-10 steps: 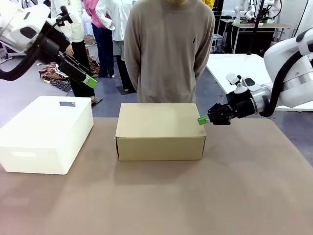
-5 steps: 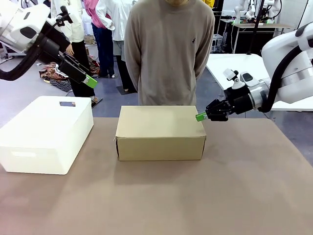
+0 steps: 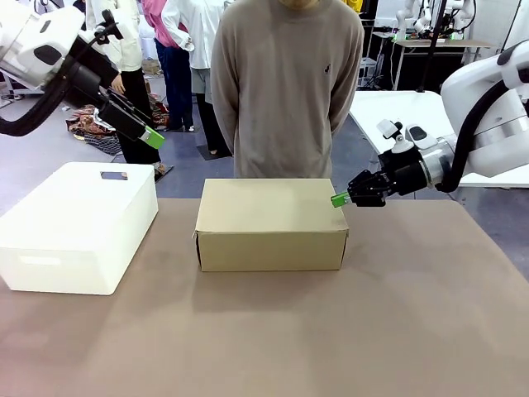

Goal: Pack the shoes into the box.
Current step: Press down on the lid of the Shoes Box.

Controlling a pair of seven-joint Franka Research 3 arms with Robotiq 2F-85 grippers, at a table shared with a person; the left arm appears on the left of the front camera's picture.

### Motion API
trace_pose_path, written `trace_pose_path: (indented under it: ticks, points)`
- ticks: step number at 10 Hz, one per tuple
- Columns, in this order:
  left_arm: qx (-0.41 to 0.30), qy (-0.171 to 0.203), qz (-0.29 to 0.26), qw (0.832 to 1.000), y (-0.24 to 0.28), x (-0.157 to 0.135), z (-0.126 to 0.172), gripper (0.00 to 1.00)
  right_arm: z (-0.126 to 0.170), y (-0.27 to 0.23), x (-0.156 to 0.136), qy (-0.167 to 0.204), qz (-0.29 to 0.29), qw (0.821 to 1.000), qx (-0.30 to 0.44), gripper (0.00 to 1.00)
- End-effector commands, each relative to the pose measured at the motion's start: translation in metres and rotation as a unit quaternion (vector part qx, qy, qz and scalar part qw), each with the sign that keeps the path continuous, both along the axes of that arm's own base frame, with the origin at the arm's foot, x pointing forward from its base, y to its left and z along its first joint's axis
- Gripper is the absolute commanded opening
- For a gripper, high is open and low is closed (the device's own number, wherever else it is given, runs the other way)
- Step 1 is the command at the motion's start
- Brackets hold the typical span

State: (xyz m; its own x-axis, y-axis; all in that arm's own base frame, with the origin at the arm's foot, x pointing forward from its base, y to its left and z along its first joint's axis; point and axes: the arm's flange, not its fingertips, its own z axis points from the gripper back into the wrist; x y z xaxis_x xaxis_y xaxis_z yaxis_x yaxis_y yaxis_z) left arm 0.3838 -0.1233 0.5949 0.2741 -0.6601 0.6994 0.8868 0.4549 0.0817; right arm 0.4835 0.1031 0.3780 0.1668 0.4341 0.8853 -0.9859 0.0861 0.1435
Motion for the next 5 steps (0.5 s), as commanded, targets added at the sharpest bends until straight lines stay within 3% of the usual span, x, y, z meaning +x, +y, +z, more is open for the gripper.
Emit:
trace_pose_path:
  ticks: [1,5]
  points:
    - [-0.01,0.001,-0.006,1.0,0.0006,0.0008,-0.0005,1.0,0.0005,-0.0006,0.0006,-0.006,0.002,1.0,0.001,0.0]
    - [-0.01,0.001,-0.006,1.0,0.0006,0.0008,-0.0005,1.0,0.0,0.0,0.0,0.0,0.0,1.0,0.0,0.0]
